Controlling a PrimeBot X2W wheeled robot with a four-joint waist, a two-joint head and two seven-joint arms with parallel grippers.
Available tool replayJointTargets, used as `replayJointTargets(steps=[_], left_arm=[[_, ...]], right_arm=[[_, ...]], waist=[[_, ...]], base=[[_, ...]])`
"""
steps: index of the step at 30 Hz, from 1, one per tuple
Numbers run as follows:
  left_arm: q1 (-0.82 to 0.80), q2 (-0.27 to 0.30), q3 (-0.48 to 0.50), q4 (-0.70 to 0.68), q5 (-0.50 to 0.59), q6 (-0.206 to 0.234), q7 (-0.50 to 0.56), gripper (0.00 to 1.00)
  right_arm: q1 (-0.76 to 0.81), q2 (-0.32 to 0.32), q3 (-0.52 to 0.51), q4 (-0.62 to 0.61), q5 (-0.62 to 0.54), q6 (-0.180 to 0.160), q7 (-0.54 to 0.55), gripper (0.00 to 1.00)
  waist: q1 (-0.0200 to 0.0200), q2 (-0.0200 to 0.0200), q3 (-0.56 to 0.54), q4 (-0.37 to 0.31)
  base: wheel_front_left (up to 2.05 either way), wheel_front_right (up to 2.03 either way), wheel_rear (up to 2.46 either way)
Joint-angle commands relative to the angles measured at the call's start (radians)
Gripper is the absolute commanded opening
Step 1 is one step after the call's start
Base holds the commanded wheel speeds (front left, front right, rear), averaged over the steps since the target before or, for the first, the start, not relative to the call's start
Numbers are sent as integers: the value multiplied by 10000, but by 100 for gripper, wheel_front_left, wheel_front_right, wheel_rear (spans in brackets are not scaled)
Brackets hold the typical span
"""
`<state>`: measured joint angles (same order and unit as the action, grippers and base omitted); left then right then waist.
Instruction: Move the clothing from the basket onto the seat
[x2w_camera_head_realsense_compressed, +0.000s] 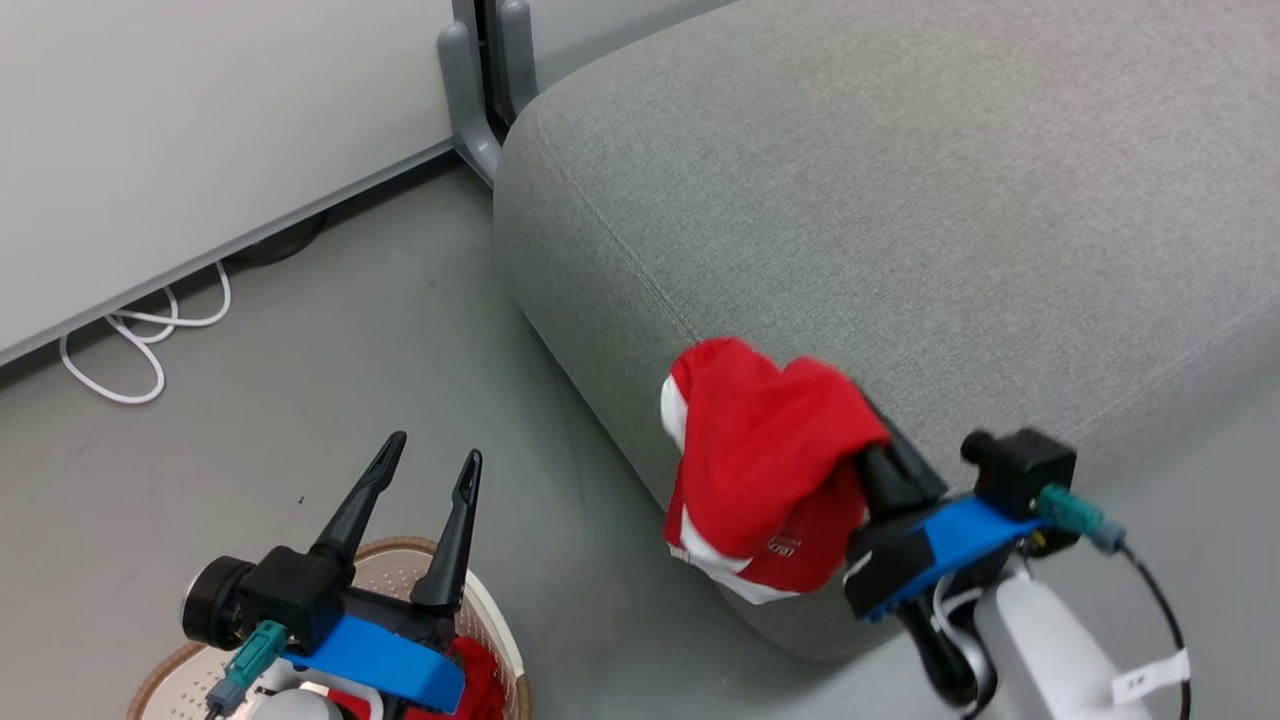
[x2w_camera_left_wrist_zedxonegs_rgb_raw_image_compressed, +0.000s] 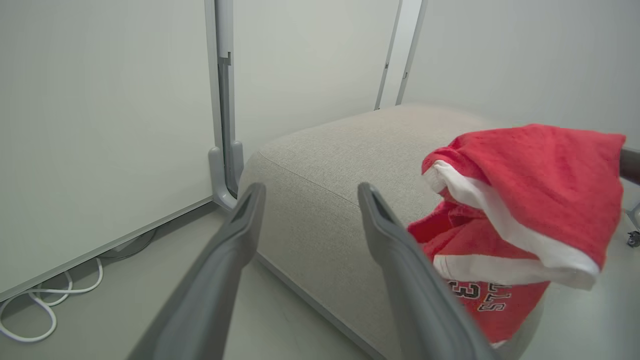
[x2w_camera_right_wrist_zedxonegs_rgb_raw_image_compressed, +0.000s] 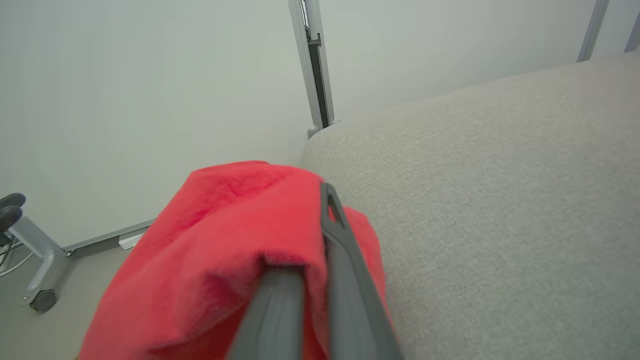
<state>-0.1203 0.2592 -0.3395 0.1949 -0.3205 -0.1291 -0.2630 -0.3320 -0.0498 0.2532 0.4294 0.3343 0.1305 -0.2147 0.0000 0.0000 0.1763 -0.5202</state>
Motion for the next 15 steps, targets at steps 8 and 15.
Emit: replayJointTargets(steps=[8, 15], left_arm=[[-409, 280, 206, -470, 276, -25, -27, 100], [-944, 766, 100, -1116, 422, -25, -27, 100]], right_arm=[[-2545, -9, -1315, 675, -76, 5, 657, 0], [-5192, -36, -3274, 1854, 233, 5, 1047, 0]], waist=[[0, 0, 1129, -34], [0, 0, 2584, 232]], base=[[0, 0, 0], [0, 0, 0]])
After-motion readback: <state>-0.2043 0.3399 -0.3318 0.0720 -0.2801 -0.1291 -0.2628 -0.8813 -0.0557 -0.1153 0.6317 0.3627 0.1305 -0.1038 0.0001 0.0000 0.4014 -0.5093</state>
